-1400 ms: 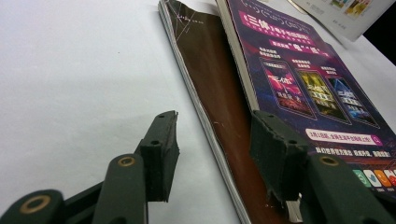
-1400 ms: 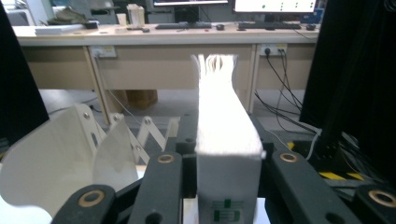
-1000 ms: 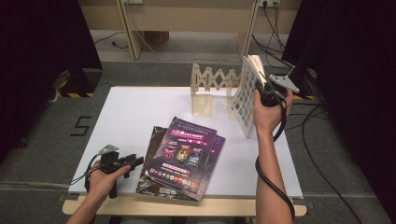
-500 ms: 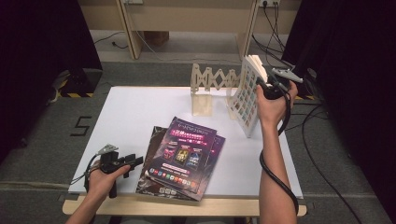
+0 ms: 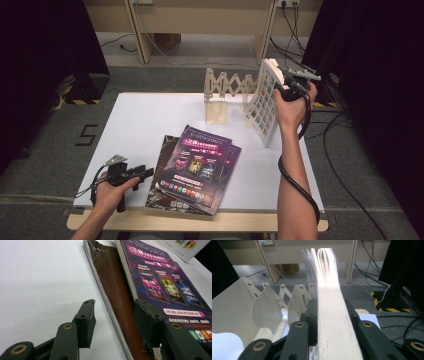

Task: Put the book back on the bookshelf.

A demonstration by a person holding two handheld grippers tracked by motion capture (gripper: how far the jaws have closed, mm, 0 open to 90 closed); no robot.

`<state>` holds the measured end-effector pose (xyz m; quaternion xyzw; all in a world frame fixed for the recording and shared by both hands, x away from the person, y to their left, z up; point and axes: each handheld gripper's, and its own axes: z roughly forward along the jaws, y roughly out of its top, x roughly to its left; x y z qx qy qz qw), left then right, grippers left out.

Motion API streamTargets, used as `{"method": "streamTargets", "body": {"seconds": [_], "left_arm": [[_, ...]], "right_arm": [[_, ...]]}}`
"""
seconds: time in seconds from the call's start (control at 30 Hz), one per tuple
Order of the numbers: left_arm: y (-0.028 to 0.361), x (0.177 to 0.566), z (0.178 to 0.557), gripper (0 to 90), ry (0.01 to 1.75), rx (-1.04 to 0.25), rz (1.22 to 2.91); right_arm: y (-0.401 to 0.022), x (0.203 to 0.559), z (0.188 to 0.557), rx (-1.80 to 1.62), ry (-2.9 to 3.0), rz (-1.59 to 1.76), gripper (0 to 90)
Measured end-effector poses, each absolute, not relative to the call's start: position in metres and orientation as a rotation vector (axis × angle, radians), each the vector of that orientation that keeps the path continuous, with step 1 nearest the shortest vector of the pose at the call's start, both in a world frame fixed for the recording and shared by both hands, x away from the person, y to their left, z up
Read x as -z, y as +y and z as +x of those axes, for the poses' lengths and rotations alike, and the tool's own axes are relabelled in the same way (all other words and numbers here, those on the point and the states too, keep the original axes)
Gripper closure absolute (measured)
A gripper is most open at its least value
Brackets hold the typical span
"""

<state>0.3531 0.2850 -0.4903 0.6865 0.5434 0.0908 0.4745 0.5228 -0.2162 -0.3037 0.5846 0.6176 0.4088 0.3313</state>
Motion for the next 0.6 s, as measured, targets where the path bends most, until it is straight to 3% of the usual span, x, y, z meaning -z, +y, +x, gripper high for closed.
{"method": "streamTargets", "body": {"seconds": [0.6], "left_arm": [[0.289,0.49,0.354,50.7,1.339,-0.225,1.666]], "right_arm": [[-0.192,0.297,0.531,-1.082,1.534,1.491,74.4]]}}
